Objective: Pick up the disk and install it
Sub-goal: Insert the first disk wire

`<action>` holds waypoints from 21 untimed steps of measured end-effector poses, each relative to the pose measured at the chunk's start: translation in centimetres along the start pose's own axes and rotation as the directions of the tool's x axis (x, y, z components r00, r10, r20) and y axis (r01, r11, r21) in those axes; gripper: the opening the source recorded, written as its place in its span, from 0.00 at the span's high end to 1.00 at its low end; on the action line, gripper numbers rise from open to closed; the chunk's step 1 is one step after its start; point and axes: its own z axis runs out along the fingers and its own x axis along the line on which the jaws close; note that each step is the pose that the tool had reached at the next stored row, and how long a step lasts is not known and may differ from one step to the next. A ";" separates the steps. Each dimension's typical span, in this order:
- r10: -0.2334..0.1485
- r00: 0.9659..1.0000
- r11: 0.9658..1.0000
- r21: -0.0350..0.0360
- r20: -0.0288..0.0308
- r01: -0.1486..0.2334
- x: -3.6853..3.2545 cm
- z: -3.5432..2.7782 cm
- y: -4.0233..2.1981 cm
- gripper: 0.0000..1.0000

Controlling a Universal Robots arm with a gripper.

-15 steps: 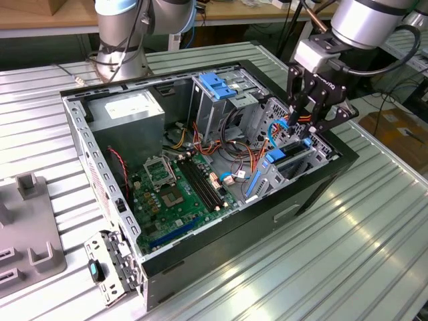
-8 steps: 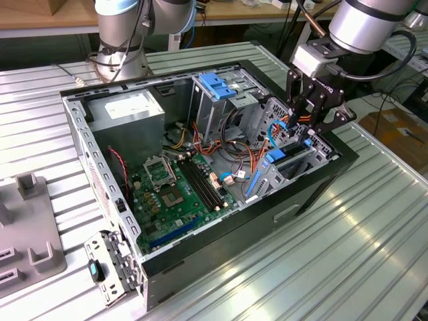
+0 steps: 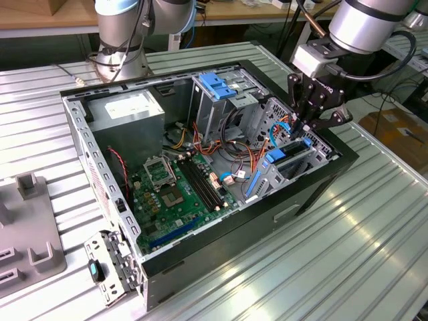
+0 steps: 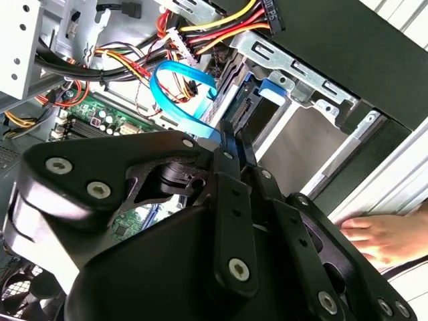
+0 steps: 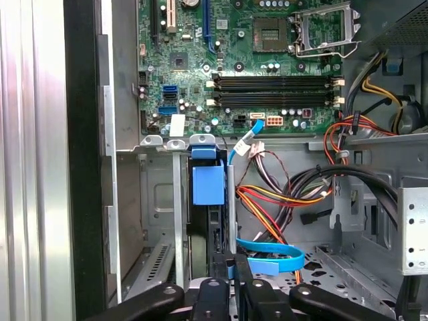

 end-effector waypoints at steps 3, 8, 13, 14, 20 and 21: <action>0.000 1.000 1.000 0.000 0.000 0.000 0.00 0.00 0.00 0.84; -0.007 1.000 1.000 0.004 0.000 0.007 0.22 0.28 0.45 0.84; -0.022 1.000 1.000 0.008 0.000 0.022 0.35 0.68 0.81 0.84; -0.022 1.000 1.000 0.008 0.000 0.022 0.35 0.69 0.82 0.84; -0.025 1.000 0.998 0.055 0.006 0.024 0.50 0.74 1.46 0.84; -0.025 1.000 0.998 0.057 0.007 0.024 0.56 0.76 1.72 0.84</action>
